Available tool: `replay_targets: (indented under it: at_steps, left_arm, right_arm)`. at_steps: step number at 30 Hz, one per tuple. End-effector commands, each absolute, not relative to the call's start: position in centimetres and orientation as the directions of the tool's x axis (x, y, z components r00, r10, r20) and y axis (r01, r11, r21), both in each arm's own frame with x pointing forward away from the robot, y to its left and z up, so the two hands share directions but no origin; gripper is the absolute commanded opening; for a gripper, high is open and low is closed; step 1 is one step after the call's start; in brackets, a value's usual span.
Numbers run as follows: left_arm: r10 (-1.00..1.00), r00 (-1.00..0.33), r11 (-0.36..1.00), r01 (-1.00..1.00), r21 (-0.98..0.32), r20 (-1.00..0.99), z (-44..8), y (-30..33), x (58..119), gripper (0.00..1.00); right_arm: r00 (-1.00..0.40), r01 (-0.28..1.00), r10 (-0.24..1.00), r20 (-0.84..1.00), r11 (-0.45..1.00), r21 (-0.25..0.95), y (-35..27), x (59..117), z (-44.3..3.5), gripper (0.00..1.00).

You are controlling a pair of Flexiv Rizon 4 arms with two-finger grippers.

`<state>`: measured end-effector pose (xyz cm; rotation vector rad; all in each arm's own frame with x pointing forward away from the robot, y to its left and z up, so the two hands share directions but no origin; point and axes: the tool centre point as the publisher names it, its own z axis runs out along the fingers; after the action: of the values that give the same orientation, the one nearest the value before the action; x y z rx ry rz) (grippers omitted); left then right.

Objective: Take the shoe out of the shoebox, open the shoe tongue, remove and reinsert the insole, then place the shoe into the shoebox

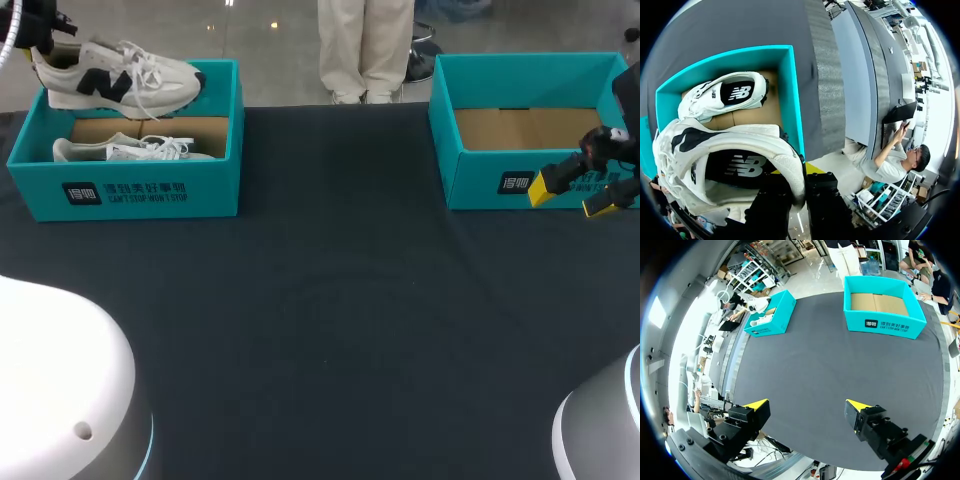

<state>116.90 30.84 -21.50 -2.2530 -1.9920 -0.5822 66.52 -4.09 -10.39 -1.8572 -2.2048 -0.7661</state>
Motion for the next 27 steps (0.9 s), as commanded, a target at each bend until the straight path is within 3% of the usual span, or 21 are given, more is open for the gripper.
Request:
replay_targets:
  at_steps: [1, 14, 27]
  left_arm:
    - [0.939, 0.071, -0.136, 0.975, 0.176, 0.337, -22.6, 30.6, 118.0, 0.00]
    - [0.939, -0.011, -0.043, 0.988, 0.148, 0.345, -26.3, 30.2, 119.4, 0.00]
    - [0.923, -0.013, -0.035, 0.992, 0.118, 0.383, -29.8, 29.7, 119.6, 0.00]
  right_arm:
    - [-0.215, 0.957, 0.875, 0.434, 0.100, 0.274, -4.0, 66.8, -10.4, 1.00]
    - [-0.215, 0.957, 0.875, 0.434, 0.100, 0.274, -4.0, 66.8, -10.4, 1.00]
    - [-0.215, 0.957, 0.875, 0.434, 0.100, 0.274, -4.0, 66.8, -10.4, 1.00]
